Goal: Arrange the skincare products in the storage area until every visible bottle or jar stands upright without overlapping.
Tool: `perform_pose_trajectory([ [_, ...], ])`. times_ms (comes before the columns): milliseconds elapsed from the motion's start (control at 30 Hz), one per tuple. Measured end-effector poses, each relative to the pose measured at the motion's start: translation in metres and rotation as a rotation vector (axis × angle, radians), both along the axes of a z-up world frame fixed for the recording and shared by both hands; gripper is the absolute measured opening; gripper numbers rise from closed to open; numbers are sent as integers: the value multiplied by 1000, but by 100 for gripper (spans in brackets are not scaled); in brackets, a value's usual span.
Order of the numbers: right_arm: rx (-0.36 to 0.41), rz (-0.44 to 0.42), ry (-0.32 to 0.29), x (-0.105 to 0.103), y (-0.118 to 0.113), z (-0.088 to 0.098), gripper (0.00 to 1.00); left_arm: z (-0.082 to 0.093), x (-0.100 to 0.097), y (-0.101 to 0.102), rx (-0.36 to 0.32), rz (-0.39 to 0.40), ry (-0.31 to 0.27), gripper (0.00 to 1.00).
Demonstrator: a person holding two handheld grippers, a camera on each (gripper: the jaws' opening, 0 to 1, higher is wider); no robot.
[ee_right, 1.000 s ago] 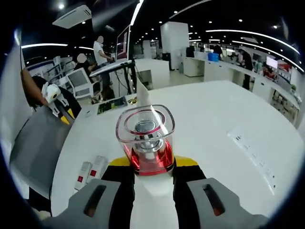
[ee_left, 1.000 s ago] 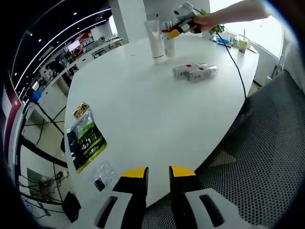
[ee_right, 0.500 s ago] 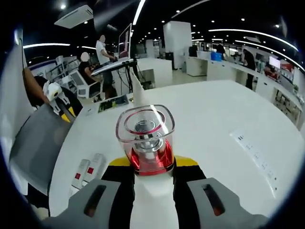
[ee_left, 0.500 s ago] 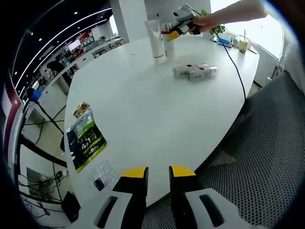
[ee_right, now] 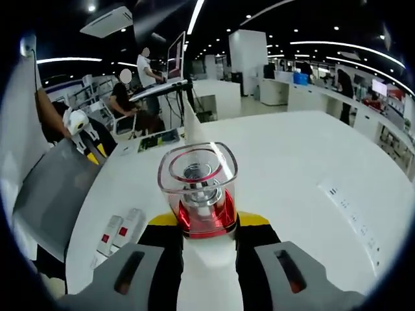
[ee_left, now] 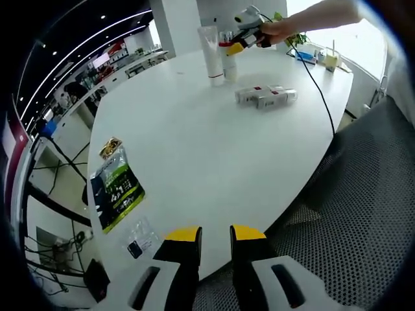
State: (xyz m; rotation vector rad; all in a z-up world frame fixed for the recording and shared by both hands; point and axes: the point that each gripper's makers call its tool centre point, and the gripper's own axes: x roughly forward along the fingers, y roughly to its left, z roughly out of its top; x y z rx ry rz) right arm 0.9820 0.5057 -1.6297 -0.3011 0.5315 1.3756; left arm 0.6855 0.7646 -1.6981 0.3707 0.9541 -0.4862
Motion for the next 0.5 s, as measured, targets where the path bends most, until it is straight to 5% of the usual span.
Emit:
perform_pose_trajectory([
  [500,33,57,3,-1,2,0,28,-1,0,1,7,4,3,18],
])
